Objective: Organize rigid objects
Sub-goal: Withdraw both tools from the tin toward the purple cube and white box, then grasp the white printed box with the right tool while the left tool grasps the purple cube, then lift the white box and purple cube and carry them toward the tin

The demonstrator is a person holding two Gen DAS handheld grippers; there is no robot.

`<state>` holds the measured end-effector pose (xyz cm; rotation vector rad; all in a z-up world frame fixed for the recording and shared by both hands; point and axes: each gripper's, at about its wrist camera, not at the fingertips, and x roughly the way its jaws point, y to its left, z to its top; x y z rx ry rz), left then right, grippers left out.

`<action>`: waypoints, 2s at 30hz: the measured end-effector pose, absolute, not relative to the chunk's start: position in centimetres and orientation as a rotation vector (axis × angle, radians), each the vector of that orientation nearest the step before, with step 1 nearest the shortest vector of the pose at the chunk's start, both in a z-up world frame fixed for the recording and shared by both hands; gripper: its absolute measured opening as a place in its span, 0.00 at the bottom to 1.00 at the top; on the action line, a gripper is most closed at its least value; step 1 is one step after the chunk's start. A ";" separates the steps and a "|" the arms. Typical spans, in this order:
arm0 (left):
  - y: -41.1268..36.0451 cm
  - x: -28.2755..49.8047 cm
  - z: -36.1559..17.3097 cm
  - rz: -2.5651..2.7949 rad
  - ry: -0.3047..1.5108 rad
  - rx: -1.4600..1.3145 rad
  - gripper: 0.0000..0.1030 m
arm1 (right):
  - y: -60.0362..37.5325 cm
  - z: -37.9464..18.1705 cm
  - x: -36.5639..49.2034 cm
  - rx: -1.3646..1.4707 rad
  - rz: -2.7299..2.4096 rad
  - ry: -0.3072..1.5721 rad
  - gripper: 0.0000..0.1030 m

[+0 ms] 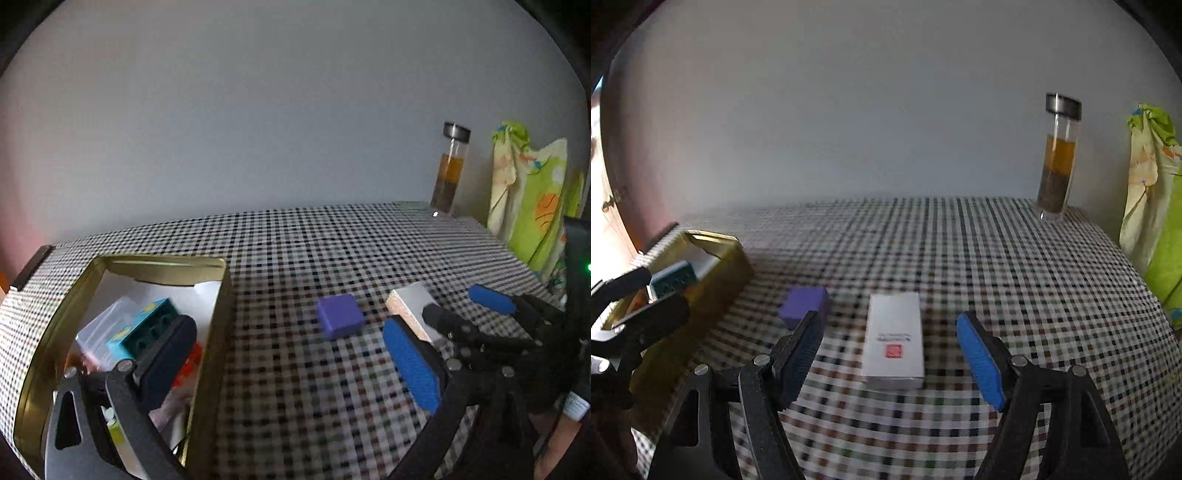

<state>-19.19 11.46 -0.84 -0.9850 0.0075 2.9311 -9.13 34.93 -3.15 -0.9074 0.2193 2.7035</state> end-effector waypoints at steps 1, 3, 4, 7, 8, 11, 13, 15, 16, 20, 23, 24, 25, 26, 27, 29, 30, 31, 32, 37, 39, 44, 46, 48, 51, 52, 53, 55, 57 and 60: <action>11.7 -19.7 -1.1 2.943 0.029 -1.004 0.99 | 35.3 -3.3 -9.3 -0.925 2.704 0.231 0.74; 12.1 -20.5 -1.4 2.965 0.038 -1.024 0.99 | 35.9 -3.8 -9.8 -0.960 2.697 0.250 0.74; 12.2 -20.8 -1.5 2.971 0.040 -1.025 0.99 | 36.0 -4.1 -10.0 -0.973 2.695 0.249 0.75; 12.8 -21.6 -1.8 2.964 0.049 -1.050 0.99 | 36.3 -5.2 -10.6 -1.011 2.682 0.249 0.73; 12.8 -21.8 -1.9 2.963 0.048 -1.054 0.99 | 36.4 -5.3 -10.8 -1.034 2.679 0.270 0.70; 13.2 -22.1 -2.4 2.949 0.042 -1.070 0.99 | 36.6 -5.6 -11.4 -1.080 2.684 0.297 0.65; 13.6 -22.4 -2.7 2.951 0.042 -1.076 0.99 | 36.7 -6.0 -11.8 -1.137 2.677 0.304 0.54; 13.8 -22.6 -3.0 2.948 0.043 -1.078 0.99 | 36.7 -6.3 -12.2 -1.176 2.665 0.307 0.43; 13.8 -22.6 -3.1 2.945 0.039 -1.079 0.99 | 36.7 -6.4 -12.2 -1.181 2.661 0.310 0.43; 14.5 -22.9 -3.6 2.929 0.060 -1.090 0.99 | 37.3 -6.0 -11.4 -1.127 2.623 0.340 0.43; 15.3 -23.1 -4.0 2.913 0.109 -1.087 0.99 | 38.3 -5.6 -10.4 -1.063 2.573 0.393 0.43; 15.6 -23.2 -4.1 2.904 0.124 -1.087 0.99 | 38.5 -5.6 -10.1 -1.048 2.563 0.410 0.43; 15.9 -23.4 -4.2 2.896 0.139 -1.089 0.99 | 38.7 -5.5 -9.8 -1.033 2.554 0.426 0.43; 16.2 -23.6 -4.3 2.888 0.150 -1.094 0.98 | 38.9 -5.4 -9.4 -1.016 2.548 0.448 0.43; 16.4 -24.0 -4.4 2.876 0.162 -1.105 0.94 | 39.2 -5.4 -9.0 -1.009 2.549 0.461 0.43; 16.8 -24.6 -4.7 2.845 0.170 -1.133 0.90 | 39.5 -5.3 -8.7 -0.999 2.550 0.482 0.43; 17.1 -24.9 -5.0 2.816 0.164 -1.149 0.90 | 39.6 -5.3 -8.5 -0.997 2.551 0.489 0.43; 17.3 -25.2 -5.2 2.803 0.162 -1.161 0.87 | 39.8 -5.2 -8.4 -0.997 2.553 0.492 0.43; 17.4 -25.4 -5.4 2.799 0.165 -1.170 0.84 | 39.9 -5.1 -8.3 -0.997 2.554 0.496 0.43; 17.2 -26.9 -6.2 2.742 0.094 -1.252 0.84 | 39.6 -5.1 -8.9 -1.001 2.552 0.494 0.43; 17.0 -27.4 -6.4 2.736 0.061 -1.270 0.84 | 39.4 -5.1 -8.9 -1.002 2.552 0.491 0.43; 16.6 -28.1 -7.0 2.696 0.025 -1.319 0.69 | 39.6 -5.2 -9.0 -1.006 2.550 0.491 0.43; 16.8 -27.8 -7.0 2.692 0.057 -1.308 0.58 | 39.6 -5.1 -9.0 -1.007 2.547 0.492 0.43; 16.6 -27.5 -6.9 2.690 0.056 -1.296 0.47 | 39.6 -5.1 -9.1 -1.009 2.541 0.488 0.43; 16.2 -27.3 -7.0 2.675 0.026 -1.286 0.47 | 39.9 -5.1 -9.1 -0.998 2.532 0.485 0.43; 16.0 -27.2 -6.9 2.674 0.017 -1.284 0.47 | 39.8 -4.9 -9.0 -0.989 2.534 0.484 0.43; 15.8 -27.1 -6.9 2.672 0.011 -1.281 0.47 | 39.8 -4.9 -8.9 -0.983 2.533 0.481 0.43; 15.4 -26.5 -6.6 2.681 -0.007 -1.248 0.47 | 40.0 -4.9 -9.0 -0.975 2.533 0.476 0.43; 15.3 -25.8 -6.4 2.697 0.000 -1.219 0.47 | 39.8 -4.6 -8.6 -0.942 2.547 0.469 0.43; 15.3 -24.8 -6.1 2.720 0.012 -1.183 0.47 | 39.4 -4.1 -8.2 -0.892 2.551 0.429 0.43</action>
